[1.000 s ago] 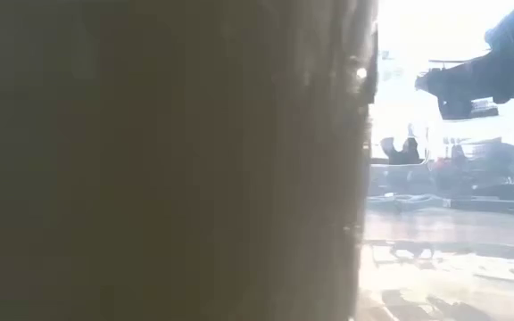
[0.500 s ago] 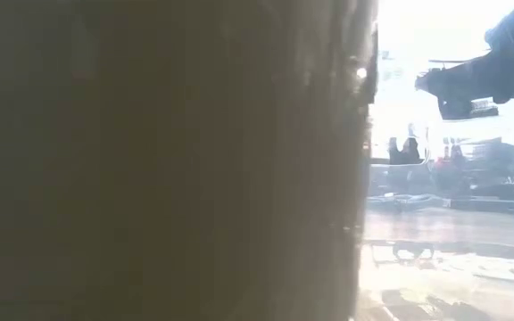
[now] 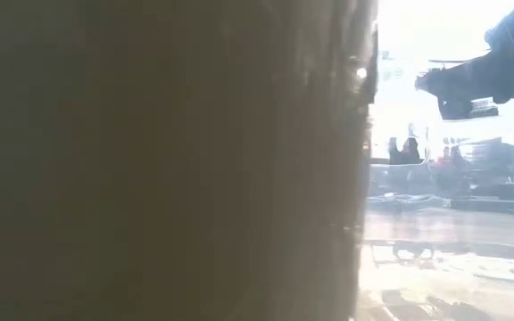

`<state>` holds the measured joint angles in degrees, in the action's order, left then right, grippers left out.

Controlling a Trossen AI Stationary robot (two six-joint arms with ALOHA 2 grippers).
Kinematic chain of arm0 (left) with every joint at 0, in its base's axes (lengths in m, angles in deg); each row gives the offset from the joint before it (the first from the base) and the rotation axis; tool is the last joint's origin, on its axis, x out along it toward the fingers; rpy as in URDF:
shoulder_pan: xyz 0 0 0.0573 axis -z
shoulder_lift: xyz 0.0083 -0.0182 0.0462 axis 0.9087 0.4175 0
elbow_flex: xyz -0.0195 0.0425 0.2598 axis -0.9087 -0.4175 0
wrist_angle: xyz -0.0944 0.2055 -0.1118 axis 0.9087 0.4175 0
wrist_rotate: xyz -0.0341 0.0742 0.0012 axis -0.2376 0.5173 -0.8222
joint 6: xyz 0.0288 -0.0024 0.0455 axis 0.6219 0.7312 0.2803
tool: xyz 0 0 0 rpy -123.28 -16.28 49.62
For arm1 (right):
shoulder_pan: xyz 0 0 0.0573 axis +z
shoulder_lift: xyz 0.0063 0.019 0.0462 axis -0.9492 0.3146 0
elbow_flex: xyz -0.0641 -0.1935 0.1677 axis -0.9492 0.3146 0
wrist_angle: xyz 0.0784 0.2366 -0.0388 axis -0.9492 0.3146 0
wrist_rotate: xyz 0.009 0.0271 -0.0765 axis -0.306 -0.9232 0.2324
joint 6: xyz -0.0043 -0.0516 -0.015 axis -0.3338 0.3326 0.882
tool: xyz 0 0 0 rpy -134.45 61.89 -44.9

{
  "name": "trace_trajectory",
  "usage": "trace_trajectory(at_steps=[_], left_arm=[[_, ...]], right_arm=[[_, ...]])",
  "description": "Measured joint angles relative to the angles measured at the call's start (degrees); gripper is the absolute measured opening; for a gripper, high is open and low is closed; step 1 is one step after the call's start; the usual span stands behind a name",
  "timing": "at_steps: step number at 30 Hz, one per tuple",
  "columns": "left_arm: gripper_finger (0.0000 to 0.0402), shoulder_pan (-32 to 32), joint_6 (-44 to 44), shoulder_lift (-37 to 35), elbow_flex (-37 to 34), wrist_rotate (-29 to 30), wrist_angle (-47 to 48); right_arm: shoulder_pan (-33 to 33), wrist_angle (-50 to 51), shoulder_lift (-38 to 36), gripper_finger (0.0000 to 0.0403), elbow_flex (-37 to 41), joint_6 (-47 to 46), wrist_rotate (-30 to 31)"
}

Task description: Pick & Place USB Port

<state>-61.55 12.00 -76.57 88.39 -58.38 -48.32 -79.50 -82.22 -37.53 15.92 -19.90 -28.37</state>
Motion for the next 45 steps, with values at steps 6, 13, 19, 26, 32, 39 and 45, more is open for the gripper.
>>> trace_trajectory(at_steps=[6,13,19,26,32,39,45], left_arm=[[0.0001,0.0,-0.01,0.01,0.0,0.0,0.0],[0.0001,-0.01,0.0,0.0,0.0,-0.01,0.01],[0.0001,-0.01,0.0,-0.01,0.0,-0.01,0.0],[0.0001,0.0,-0.02,0.01,0.0,0.0,0.02],[0.0001,0.01,0.0,0.01,0.0,0.01,0.0],[0.0001,-0.01,0.0,-0.01,0.0,0.01,0.0],[0.0001,0.0,-0.02,-0.01,0.0,-0.01,0.02]], right_arm=[[-0.01,0.01,0.0,0.0,0.0,-0.04,0.01],[-0.01,0.01,-0.01,0.0,0.0,-0.01,0.01],[-0.02,0.0,-0.01,0.0,0.0,-0.04,0.0],[-0.02,0.0,-0.02,0.0,0.0,0.0,0.0],[0.0,-0.92,0.01,0.0,0.04,-0.07,0.43],[-0.02,-9.56,0.0,0.0,0.04,-7.3,1.76],[0.0,-15.29,0.0,0.0,0.04,-12.82,8.74]])
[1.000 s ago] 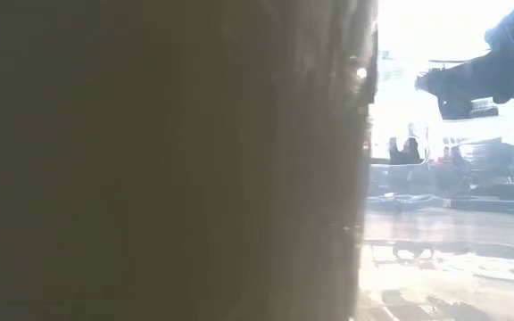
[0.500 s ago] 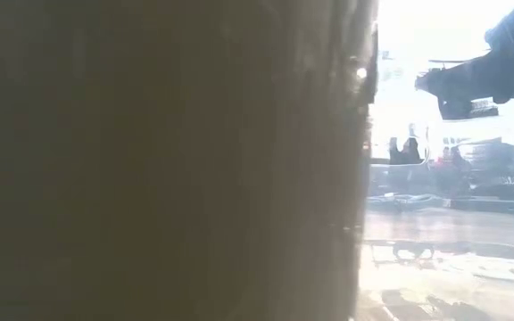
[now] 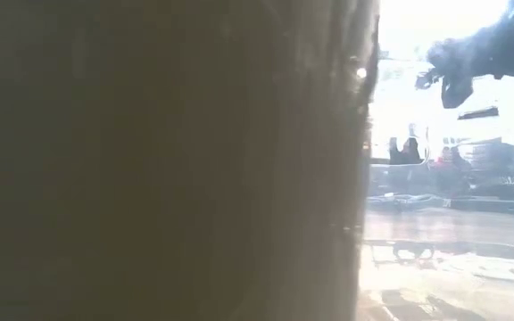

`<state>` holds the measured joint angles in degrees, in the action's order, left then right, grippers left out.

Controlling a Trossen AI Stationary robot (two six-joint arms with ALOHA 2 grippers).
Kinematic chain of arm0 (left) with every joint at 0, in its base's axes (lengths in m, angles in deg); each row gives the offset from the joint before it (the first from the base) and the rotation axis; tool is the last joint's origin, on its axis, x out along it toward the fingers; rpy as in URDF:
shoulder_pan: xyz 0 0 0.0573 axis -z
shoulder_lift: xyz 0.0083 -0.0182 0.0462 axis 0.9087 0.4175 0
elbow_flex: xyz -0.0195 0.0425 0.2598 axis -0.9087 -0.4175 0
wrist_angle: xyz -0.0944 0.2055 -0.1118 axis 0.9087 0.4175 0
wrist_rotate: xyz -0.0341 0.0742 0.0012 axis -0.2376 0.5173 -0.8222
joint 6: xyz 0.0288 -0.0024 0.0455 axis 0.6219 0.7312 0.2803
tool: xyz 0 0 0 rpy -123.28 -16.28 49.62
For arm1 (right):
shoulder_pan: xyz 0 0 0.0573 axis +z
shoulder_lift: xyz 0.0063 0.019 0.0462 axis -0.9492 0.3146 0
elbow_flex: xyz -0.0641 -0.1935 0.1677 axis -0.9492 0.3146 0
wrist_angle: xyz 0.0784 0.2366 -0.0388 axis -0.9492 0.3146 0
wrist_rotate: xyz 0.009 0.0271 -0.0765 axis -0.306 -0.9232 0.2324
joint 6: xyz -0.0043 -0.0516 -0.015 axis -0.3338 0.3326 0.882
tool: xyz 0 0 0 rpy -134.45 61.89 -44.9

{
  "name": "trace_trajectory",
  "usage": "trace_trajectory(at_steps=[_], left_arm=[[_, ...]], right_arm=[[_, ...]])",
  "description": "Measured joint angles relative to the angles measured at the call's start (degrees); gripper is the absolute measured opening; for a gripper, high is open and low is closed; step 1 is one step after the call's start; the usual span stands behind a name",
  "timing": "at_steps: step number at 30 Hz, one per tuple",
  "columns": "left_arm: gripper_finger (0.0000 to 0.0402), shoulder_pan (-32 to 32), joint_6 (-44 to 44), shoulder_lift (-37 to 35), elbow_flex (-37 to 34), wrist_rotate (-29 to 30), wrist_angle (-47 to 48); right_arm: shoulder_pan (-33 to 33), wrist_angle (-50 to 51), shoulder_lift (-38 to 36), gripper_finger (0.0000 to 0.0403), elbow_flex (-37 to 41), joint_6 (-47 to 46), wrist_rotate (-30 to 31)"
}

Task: Pick & Place USB Port
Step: Put the blue HDMI cable into the transparent bin

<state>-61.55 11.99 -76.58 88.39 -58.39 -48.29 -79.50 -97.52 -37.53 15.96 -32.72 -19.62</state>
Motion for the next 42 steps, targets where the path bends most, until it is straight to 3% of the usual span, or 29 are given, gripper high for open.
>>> trace_trajectory(at_steps=[3,5,20,25,29,33,42], left_arm=[[0.0001,0.0,0.0,0.0,0.0,0.0,-0.02],[0.0001,0.0,0.01,0.02,0.0,0.0,0.0],[0.0001,0.02,0.0,0.0,0.0,0.0,0.0],[0.0001,0.01,0.01,0.0,0.0,0.0,0.0],[0.0001,0.02,0.02,0.0,0.0,0.0,0.0],[0.0001,0.02,0.02,0.03,0.0,0.41,-0.79],[0.0001,0.0,0.02,-0.01,0.78,2.7,-7.02]], right_arm=[[0.0,-1.53,-0.02,0.0,0.0,-1.35,7.81],[-0.02,-1.56,-0.02,0.0,0.0,-2.77,9.31],[0.0,-1.82,0.0,0.0,-0.02,-4.58,5.51],[0.05,-0.37,0.92,0.0,-3.34,-4.44,0.87],[0.07,8.22,5.34,0.0,-12.66,0.45,0.69],[0.07,21.19,13.93,0.0,-27.14,5.58,2.28],[-0.03,63.58,39.55,0.0,-63.07,7.39,19.24]])
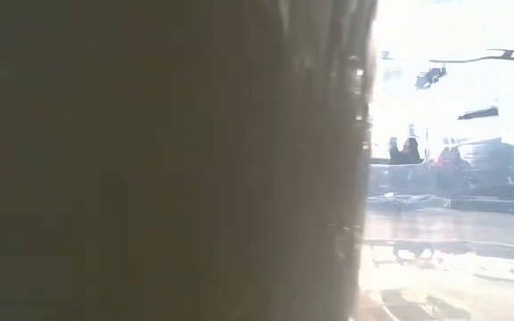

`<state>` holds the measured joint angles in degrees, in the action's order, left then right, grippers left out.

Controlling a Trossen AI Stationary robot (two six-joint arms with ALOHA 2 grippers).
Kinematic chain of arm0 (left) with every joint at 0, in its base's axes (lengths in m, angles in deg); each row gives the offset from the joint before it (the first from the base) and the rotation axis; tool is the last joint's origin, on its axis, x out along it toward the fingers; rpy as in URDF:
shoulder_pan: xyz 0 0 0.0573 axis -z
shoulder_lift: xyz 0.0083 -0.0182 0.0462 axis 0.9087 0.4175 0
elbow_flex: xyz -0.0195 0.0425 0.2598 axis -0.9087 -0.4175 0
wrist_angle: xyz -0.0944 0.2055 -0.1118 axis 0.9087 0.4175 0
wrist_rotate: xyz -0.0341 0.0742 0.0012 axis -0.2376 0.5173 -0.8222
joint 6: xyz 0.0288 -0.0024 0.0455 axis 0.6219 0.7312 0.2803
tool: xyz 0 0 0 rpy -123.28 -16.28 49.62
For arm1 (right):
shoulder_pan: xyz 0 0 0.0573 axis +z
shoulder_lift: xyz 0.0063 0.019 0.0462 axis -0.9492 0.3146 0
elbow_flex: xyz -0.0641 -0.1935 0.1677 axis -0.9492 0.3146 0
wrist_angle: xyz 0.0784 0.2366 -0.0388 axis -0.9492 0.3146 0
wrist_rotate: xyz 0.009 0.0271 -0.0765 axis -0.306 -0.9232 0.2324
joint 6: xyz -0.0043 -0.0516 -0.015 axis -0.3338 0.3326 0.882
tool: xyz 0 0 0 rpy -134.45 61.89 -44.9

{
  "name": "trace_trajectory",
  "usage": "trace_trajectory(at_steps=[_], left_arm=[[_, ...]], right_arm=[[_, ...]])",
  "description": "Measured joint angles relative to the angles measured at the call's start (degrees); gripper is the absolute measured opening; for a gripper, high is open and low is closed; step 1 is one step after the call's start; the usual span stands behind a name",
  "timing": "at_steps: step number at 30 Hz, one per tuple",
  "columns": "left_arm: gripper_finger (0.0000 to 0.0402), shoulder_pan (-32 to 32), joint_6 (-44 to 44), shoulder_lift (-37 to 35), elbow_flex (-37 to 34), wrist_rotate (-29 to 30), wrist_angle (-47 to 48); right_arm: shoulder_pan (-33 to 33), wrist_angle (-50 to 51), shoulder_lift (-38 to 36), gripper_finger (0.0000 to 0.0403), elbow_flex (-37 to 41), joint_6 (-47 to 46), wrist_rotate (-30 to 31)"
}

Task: Pick & Place USB Port
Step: Put the blue HDMI cable into the transparent bin

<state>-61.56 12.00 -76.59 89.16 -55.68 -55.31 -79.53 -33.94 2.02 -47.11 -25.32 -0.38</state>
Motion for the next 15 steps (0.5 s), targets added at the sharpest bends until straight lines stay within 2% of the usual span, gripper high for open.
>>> trace_trajectory(at_steps=[3,7,15], left_arm=[[0.0001,0.02,-2.47,0.05,0.48,3.45,0.26],[0.0001,0.0,-8.39,0.01,0.78,9.27,0.11],[0.0001,0.0,-10.97,0.01,0.89,13.56,0.6]], right_arm=[[-0.82,9.89,7.94,0.0001,-8.81,-0.77,2.73],[-3.32,17.34,16.65,0.0015,-16.51,-0.13,2.33],[-9.24,20.79,26.79,0.004,-21.31,4.16,2.48]])
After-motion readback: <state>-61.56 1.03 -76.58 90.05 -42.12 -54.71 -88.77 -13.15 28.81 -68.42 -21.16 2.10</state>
